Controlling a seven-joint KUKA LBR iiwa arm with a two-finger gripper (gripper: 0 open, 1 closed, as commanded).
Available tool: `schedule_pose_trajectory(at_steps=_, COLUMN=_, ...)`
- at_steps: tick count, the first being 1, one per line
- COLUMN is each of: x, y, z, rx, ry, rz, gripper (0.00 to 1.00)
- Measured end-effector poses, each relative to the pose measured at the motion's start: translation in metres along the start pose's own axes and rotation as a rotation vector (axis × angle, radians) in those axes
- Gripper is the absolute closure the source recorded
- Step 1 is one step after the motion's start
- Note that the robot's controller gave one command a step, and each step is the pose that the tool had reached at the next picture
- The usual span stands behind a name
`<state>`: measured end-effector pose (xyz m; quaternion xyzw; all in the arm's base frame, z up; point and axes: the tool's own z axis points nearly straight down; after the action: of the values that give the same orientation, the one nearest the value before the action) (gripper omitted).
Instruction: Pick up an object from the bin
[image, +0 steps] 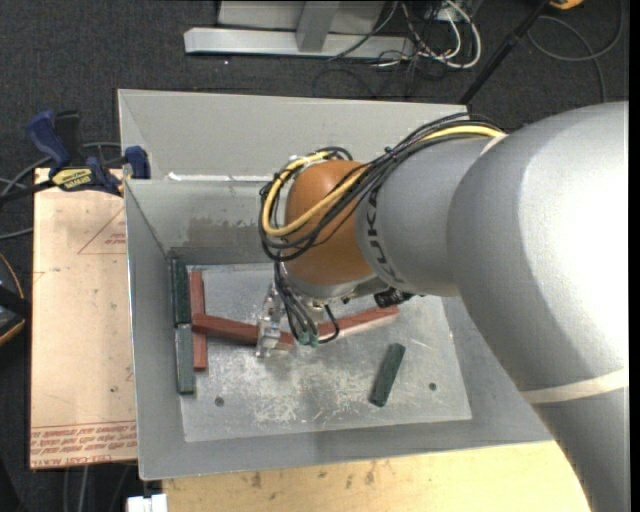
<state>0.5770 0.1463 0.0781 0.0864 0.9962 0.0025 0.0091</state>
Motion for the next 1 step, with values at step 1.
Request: schedule_pose_trajectory(at_steps=1, x=0.0000, y=0.0000, z=0.0000, rx=0.000, ry=0.000, rz=0.001, gripper=1.00)
